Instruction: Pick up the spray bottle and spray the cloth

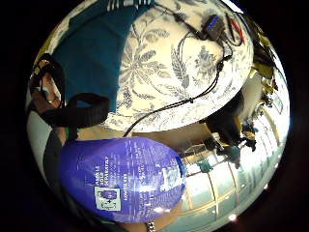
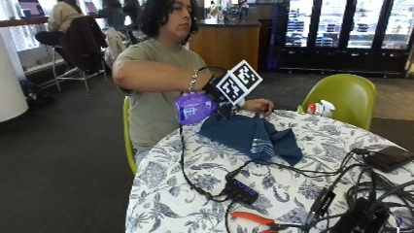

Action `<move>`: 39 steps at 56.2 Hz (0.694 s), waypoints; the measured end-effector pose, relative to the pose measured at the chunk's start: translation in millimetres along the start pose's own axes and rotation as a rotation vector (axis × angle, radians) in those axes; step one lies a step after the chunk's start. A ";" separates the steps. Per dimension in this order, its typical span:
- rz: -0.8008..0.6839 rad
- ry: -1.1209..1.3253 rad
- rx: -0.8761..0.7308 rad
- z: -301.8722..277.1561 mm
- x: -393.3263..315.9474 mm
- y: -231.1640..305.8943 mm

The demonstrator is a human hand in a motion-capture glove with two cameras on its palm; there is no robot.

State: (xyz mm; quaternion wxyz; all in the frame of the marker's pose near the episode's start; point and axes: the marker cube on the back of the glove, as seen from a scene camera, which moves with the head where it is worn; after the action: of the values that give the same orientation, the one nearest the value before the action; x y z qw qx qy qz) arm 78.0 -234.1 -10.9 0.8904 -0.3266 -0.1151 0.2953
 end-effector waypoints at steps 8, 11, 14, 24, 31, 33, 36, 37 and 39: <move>0.045 0.051 -0.118 24.0 5.3 -21.9; 0.038 0.038 -0.143 25.7 3.8 -25.2; 0.021 0.008 -0.132 22.8 -1.2 -27.5; -0.202 -0.139 0.061 -26.0 -50.0 -17.3; -0.407 -0.264 0.198 -60.0 -95.5 -10.9; -0.486 -0.310 0.243 -68.2 -111.8 -10.4; -0.585 -0.382 0.303 -76.0 -133.3 -12.5; -0.618 -0.411 0.326 -78.0 -140.9 -14.1; -0.685 -0.469 0.371 -81.1 -155.3 -18.0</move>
State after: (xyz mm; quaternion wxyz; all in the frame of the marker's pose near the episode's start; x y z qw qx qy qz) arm -5.7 -380.1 -62.7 0.9301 -0.0291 -0.3603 0.0654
